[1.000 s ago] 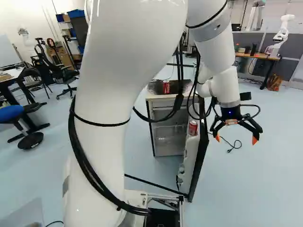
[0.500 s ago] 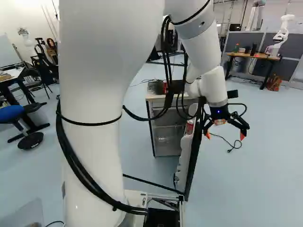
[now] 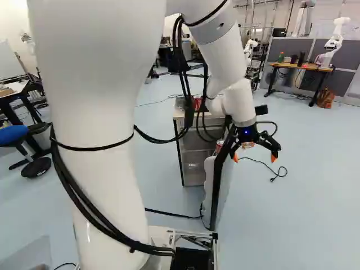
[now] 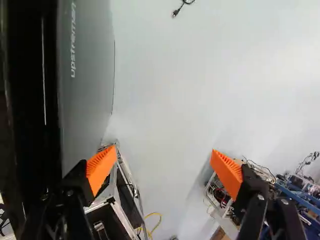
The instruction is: Grab a drink from the fridge
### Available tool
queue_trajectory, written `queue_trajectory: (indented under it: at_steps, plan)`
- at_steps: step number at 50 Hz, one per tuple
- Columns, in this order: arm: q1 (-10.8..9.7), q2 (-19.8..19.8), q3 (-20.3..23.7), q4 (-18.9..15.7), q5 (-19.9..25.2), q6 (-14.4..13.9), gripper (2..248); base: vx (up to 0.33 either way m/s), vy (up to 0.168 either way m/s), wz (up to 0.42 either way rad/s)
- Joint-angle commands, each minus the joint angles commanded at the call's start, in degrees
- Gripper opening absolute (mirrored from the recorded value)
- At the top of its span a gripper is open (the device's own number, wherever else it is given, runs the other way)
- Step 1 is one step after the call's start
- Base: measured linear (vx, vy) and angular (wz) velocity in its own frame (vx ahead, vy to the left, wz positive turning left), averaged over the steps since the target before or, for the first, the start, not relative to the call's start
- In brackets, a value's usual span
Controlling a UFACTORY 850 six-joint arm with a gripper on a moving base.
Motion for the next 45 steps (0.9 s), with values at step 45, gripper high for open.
queue_trajectory:
  at_steps: [45]
  plan:
    - [7.95, 7.93, 9.44, 3.71, 10.48, 0.00, 247, 0.000, 0.000, 0.000]
